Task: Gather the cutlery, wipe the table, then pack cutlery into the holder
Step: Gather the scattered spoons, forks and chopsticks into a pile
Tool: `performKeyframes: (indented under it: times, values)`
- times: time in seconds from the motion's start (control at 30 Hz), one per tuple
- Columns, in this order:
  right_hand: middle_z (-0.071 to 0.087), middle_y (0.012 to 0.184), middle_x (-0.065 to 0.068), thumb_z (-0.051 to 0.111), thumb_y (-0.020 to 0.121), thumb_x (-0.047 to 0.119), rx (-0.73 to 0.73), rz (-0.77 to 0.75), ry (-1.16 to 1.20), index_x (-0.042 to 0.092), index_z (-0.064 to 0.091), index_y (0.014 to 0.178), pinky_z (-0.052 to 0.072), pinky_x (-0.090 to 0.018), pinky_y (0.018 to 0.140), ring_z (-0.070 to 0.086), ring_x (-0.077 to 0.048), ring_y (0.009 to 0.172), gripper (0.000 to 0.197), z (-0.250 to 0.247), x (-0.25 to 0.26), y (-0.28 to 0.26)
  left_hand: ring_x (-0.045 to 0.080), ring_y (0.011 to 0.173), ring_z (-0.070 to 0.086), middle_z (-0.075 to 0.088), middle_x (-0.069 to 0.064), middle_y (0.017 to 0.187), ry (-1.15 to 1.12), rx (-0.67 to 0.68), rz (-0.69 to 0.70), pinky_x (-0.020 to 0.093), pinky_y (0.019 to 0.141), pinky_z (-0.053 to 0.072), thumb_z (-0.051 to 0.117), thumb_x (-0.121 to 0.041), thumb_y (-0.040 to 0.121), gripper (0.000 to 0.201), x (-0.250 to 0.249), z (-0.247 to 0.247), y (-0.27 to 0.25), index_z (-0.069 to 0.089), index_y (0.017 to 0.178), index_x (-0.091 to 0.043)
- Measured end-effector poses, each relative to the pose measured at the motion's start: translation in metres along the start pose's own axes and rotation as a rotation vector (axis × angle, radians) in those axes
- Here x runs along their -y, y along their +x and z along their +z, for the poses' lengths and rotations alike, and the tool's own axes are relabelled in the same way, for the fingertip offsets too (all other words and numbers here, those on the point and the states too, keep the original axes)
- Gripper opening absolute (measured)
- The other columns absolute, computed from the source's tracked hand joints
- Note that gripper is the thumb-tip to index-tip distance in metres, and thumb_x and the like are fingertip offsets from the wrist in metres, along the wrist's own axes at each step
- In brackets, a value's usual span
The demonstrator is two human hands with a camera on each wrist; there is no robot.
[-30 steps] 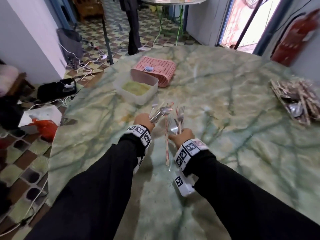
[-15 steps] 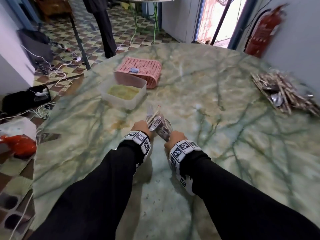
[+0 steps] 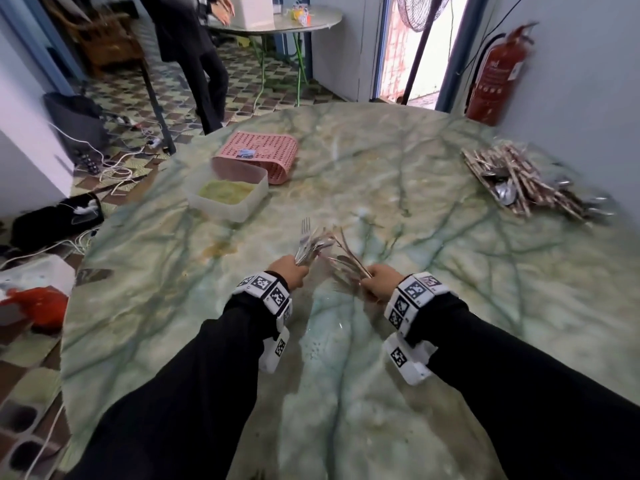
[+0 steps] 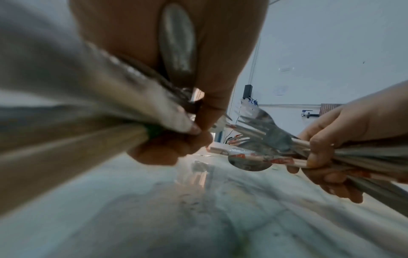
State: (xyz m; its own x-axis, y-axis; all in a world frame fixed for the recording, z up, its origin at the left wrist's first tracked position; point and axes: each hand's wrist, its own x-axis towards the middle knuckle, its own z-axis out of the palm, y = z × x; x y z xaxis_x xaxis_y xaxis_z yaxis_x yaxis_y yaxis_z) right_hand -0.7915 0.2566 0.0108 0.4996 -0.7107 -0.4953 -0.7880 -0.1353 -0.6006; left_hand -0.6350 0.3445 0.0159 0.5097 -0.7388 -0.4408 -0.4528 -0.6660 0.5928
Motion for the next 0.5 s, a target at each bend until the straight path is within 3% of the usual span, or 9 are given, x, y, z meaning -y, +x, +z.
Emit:
performKeyframes:
  times: [0.03, 0.1, 0.2, 0.4, 0.5]
  values:
    - [0.055, 0.05, -0.002, 0.048, 0.087, 0.002, -0.007, -0.003, 0.018, 0.012, 0.047, 0.063, 0.045, -0.014, 0.052, 0.048, -0.018, 0.057, 0.026, -0.006, -0.009, -0.002, 0.019, 0.047, 0.043, 0.052, 0.01, 0.064, -0.073, -0.002, 0.001, 0.024, 0.047, 0.033, 0.041, -0.007, 0.09, 0.012, -0.007, 0.008, -0.004, 0.049, 0.082, -0.006]
    - [0.048, 0.058, -0.009, 0.042, 0.084, -0.007, 0.012, 0.021, 0.082, 0.012, 0.044, 0.064, 0.044, -0.022, 0.043, 0.046, -0.019, 0.049, 0.027, -0.02, -0.027, -0.007, 0.019, 0.046, 0.039, 0.043, 0.008, 0.06, -0.233, -0.024, -0.01, 0.023, 0.046, 0.031, 0.039, -0.005, 0.091, 0.02, -0.022, 0.025, -0.012, 0.043, 0.073, -0.009]
    - [0.047, 0.06, -0.011, 0.04, 0.082, -0.006, 0.044, 0.039, 0.049, 0.012, 0.042, 0.068, 0.029, -0.011, 0.029, 0.041, -0.019, 0.044, 0.024, -0.048, -0.056, -0.014, 0.015, 0.046, 0.034, 0.038, 0.007, 0.061, -0.38, -0.063, -0.021, 0.018, 0.042, 0.028, 0.037, -0.009, 0.095, 0.028, -0.051, 0.051, -0.027, 0.037, 0.067, -0.014]
    - [0.041, 0.055, -0.008, 0.034, 0.091, 0.002, 0.029, 0.064, 0.107, 0.008, 0.039, 0.059, 0.02, -0.004, 0.028, 0.029, -0.005, 0.015, 0.032, -0.11, -0.114, -0.035, 0.016, 0.046, 0.033, 0.039, 0.007, 0.061, -0.456, -0.132, -0.031, 0.017, 0.041, 0.025, 0.039, -0.012, 0.094, 0.023, -0.11, 0.106, -0.044, 0.038, 0.071, -0.013]
    - [0.041, 0.054, -0.008, 0.037, 0.088, 0.005, 0.041, 0.11, 0.169, 0.009, 0.04, 0.06, 0.02, -0.008, 0.031, 0.03, -0.009, 0.02, 0.028, -0.138, -0.143, -0.044, 0.016, 0.042, 0.032, 0.038, 0.006, 0.059, -0.47, -0.129, -0.049, 0.012, 0.036, 0.023, 0.038, -0.009, 0.093, 0.022, -0.139, 0.134, -0.053, 0.039, 0.071, -0.013]
